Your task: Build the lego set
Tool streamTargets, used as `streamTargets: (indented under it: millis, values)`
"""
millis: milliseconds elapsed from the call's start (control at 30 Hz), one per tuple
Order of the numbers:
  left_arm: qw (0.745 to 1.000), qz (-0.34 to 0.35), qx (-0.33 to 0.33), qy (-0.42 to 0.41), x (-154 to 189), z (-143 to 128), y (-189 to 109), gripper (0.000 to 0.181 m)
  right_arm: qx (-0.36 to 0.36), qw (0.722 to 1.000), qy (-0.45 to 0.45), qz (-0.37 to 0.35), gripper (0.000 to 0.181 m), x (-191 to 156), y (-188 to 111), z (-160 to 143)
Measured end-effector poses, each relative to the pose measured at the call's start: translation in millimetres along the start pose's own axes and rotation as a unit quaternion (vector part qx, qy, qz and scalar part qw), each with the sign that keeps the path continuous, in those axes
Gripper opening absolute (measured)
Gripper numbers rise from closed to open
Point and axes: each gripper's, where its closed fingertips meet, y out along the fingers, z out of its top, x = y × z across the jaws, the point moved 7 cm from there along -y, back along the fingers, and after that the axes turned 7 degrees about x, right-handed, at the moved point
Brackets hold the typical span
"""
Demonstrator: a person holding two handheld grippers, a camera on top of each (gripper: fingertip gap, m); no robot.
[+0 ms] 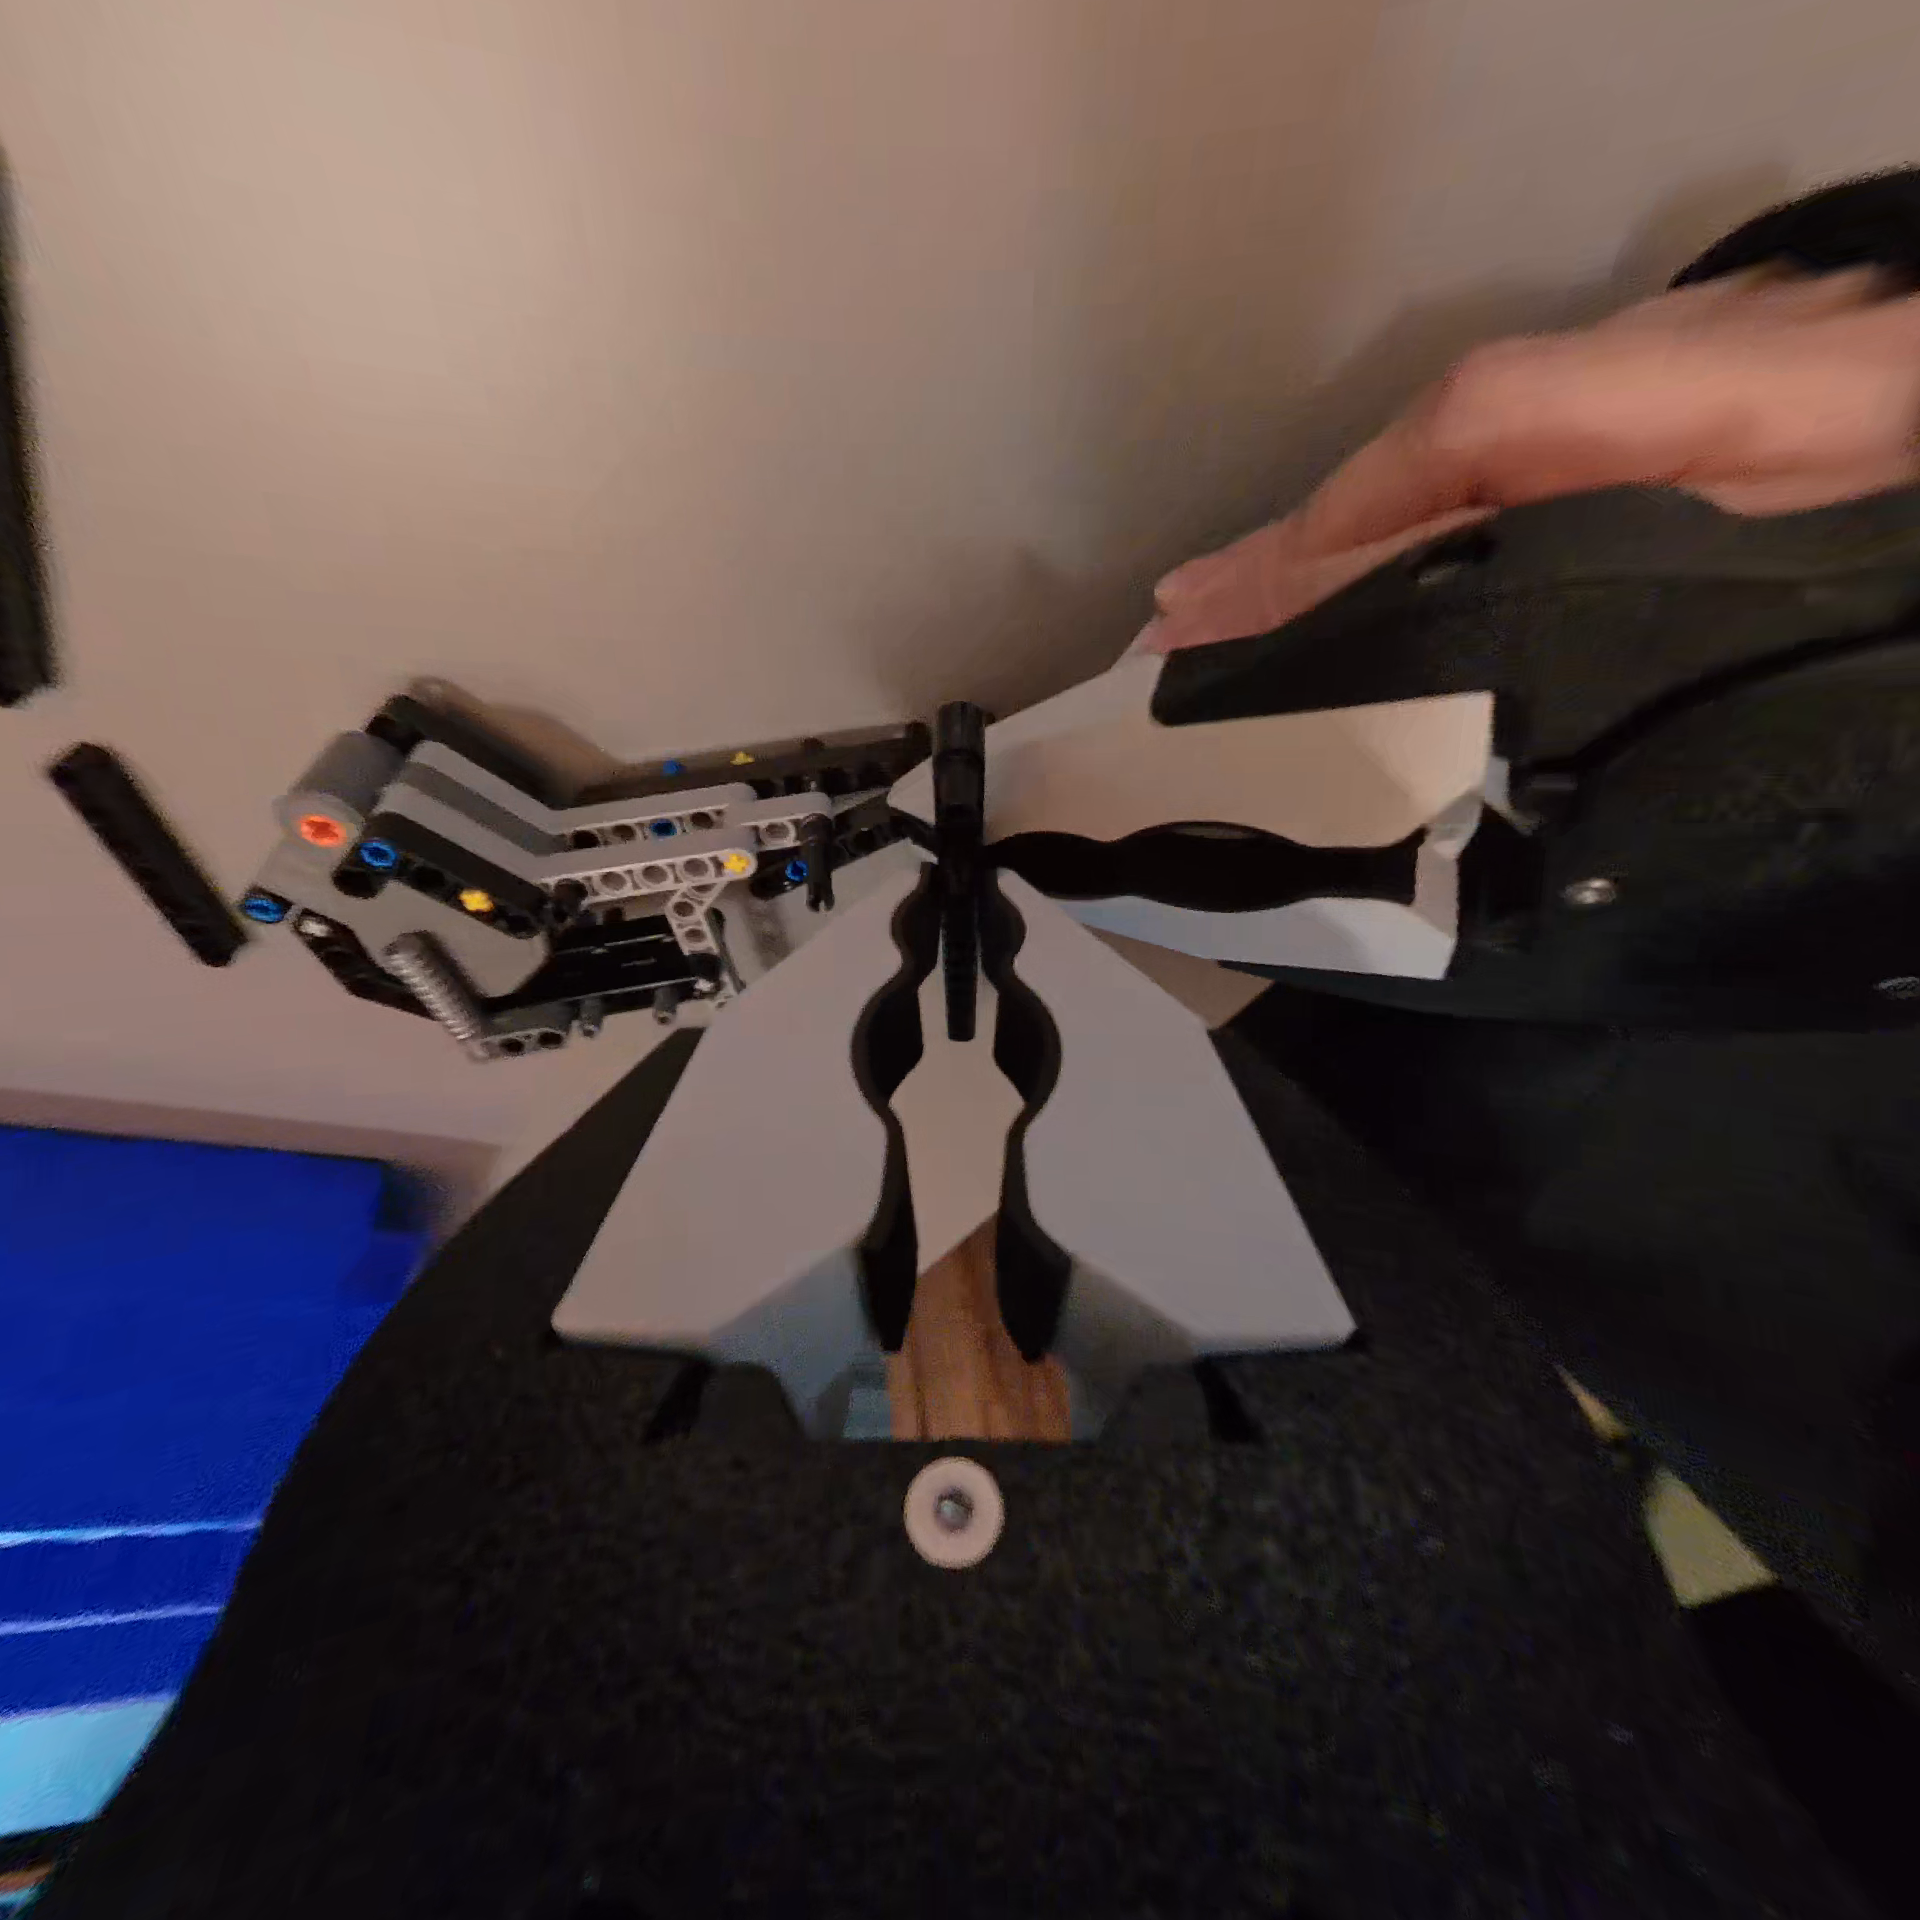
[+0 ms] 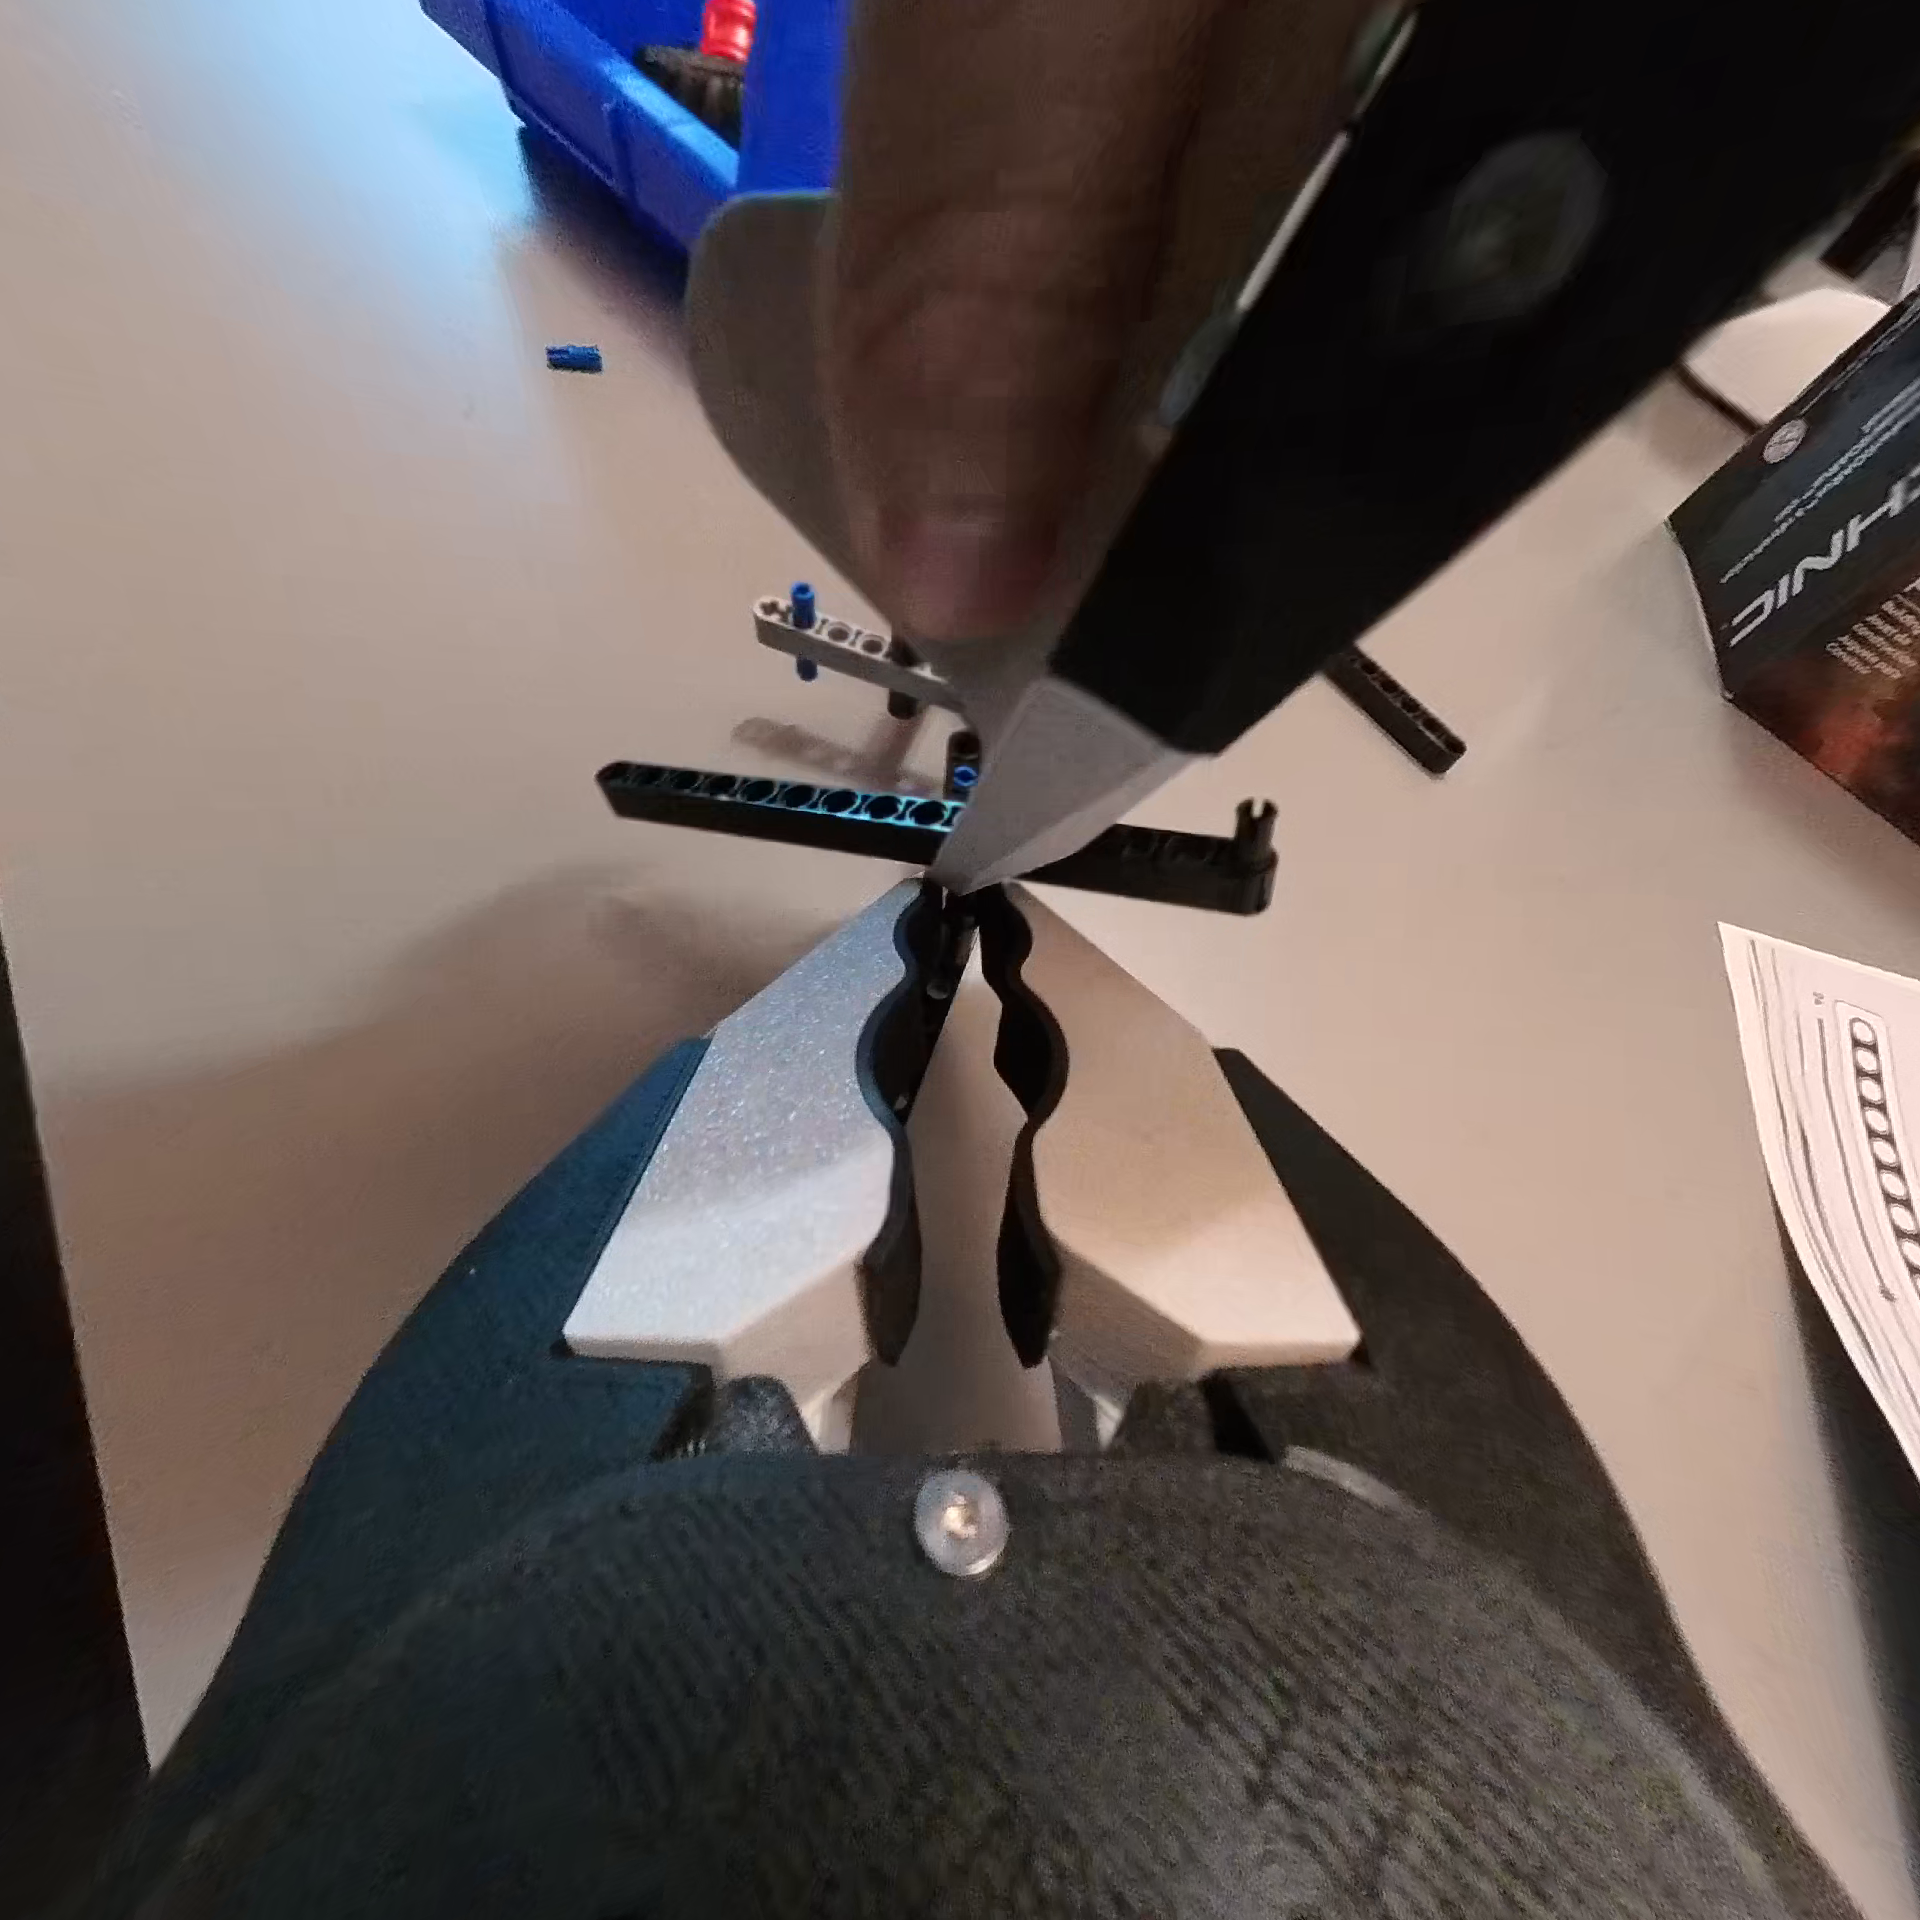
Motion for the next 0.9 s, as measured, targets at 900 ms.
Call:
streamTargets:
  millis: [900]
  values:
    - [0.975,0.081,-0.198,0.057,11,12,11,0.004,0.000,1.000,-0.027,-0.013,0.004,-8,2,2]
